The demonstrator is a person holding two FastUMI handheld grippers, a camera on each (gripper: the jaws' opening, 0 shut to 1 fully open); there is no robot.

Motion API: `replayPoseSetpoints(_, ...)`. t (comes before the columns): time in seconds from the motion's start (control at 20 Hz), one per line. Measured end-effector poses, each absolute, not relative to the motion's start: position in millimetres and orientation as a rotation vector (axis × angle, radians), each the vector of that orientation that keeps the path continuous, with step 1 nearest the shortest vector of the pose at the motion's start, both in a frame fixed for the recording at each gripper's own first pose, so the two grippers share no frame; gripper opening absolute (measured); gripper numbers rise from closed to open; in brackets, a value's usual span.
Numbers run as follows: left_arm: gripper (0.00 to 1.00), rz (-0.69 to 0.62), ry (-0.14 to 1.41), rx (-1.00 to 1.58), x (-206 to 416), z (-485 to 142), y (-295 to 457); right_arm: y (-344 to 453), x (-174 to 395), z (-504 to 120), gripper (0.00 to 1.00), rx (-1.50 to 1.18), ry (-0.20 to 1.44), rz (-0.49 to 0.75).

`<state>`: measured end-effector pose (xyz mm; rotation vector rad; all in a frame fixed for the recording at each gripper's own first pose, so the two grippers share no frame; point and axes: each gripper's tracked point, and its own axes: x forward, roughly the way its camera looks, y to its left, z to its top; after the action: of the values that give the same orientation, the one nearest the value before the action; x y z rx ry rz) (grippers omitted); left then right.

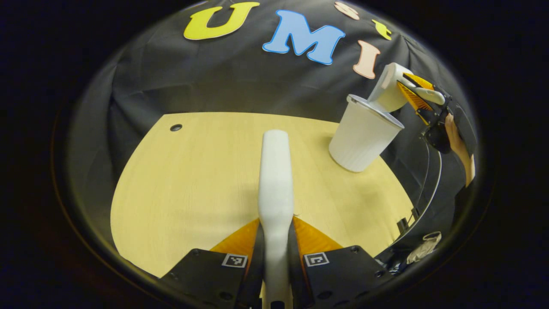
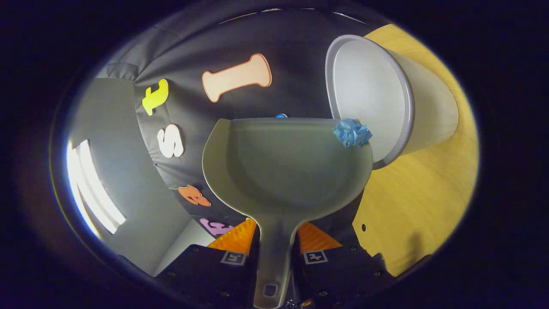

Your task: Pick up the small broom and dustpan from the desktop, sweep the trash into the dustpan with the broom, and then empty the trash into the garbage bin.

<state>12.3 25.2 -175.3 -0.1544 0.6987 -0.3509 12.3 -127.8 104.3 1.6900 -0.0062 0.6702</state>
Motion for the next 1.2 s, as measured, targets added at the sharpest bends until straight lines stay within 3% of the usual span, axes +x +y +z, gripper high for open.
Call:
replayPoseSetpoints(0.2,0.34,-0.353,0.693,-0.156,8.4,-172.3,25.9,-115.8,10.0,99.3,0.34,1.656,0.015,0.663)
replayPoseSetpoints(0.65,0.34,-0.349,0.693,-0.206,0.8,-179.0,35.8,-84.9,-2.5,74.2,0.34,1.319,0.109,0.509)
replayPoseSetpoints(0.95,0.36,-0.294,0.689,-0.237,4.1,-184.2,61.0,-34.0,-29.9,53.6,0.34,1.018,0.181,0.493)
replayPoseSetpoints(1.05,0.32,-0.269,0.687,-0.241,4.4,-187.6,73.0,-17.3,-36.7,44.5,0.34,0.927,0.208,0.487)
replayPoseSetpoints(1.1,0.36,-0.258,0.688,-0.249,4.8,-189.6,78.9,-10.4,-39.5,40.1,0.34,0.882,0.216,0.483)
replayPoseSetpoints(1.2,0.32,-0.233,0.686,-0.254,5.2,-193.8,90.3,2.5,-44.5,28.4,0.34,0.789,0.236,0.466)
